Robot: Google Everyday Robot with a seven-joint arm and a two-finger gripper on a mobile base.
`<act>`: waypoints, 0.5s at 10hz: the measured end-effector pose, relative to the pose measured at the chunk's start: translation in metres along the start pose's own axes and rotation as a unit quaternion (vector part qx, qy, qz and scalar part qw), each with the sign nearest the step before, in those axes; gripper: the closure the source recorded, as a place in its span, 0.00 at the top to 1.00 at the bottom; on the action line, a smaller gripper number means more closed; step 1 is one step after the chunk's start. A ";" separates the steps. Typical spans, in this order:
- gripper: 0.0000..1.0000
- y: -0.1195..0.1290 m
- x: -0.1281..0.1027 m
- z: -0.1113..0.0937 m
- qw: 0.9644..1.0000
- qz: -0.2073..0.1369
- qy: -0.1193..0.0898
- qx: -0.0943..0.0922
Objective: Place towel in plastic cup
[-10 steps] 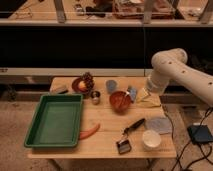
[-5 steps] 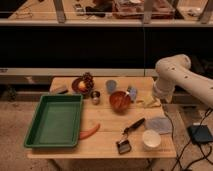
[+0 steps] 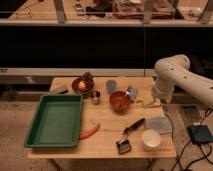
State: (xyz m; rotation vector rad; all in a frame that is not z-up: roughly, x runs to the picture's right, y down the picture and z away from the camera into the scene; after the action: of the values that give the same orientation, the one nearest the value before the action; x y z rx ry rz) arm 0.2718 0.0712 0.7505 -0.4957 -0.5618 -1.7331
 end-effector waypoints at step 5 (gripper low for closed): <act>0.78 0.065 -0.002 0.046 0.996 0.067 -0.054 -0.018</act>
State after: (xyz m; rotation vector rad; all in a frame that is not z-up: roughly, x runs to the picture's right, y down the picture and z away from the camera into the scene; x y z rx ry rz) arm 0.3369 0.0880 0.7925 -0.6420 -0.5624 -1.5968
